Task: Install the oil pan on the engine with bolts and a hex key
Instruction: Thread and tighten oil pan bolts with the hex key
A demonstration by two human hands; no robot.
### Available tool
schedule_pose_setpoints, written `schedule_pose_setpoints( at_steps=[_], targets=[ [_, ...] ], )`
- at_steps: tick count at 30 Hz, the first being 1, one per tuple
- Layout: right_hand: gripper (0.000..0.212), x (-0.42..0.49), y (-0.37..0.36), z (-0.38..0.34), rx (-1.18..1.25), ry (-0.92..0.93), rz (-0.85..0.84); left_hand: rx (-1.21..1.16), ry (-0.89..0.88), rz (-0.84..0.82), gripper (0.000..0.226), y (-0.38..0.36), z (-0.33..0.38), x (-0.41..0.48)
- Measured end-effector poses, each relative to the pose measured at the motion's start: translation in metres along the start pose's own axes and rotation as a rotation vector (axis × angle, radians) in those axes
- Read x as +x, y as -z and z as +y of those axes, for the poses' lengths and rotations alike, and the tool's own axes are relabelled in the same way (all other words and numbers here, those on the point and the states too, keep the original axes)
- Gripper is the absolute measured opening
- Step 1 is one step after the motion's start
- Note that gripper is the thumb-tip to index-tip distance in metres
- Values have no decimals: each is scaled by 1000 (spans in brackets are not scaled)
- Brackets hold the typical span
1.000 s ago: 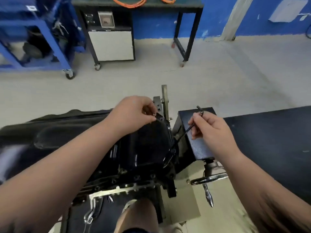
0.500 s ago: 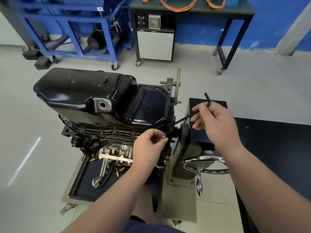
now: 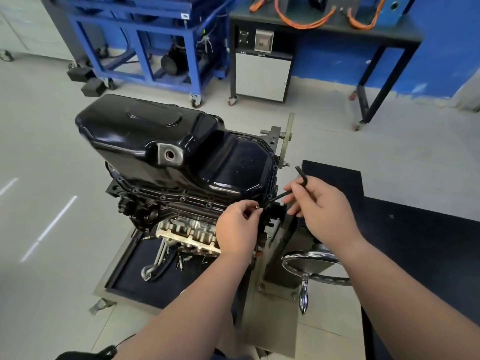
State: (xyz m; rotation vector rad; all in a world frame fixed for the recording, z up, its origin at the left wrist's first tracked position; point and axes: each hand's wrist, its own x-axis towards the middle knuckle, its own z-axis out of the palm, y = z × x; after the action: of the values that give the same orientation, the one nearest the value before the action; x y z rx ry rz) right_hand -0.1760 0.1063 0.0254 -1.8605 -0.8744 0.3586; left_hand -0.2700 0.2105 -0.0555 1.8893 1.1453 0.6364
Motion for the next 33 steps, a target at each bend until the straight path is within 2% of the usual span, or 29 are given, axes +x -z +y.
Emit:
schedule_pose_setpoints(
  at_steps=[7, 15, 23, 33],
  targets=[
    [19, 1, -6, -2, -120, 15, -42, 9, -17, 16, 17, -1, -4, 0],
    [21, 8, -9, -9, -362, 122, -117, -13, -1, 25, 19, -9, -6, 1],
    [22, 11, -14, -17, -398, 140, -129, -83, 15, 133, 19, -18, -5, -3],
    [22, 7, -14, -16, -434, 180, -104, -224, 43, 186, 13, -26, -9, -3]
  ],
)
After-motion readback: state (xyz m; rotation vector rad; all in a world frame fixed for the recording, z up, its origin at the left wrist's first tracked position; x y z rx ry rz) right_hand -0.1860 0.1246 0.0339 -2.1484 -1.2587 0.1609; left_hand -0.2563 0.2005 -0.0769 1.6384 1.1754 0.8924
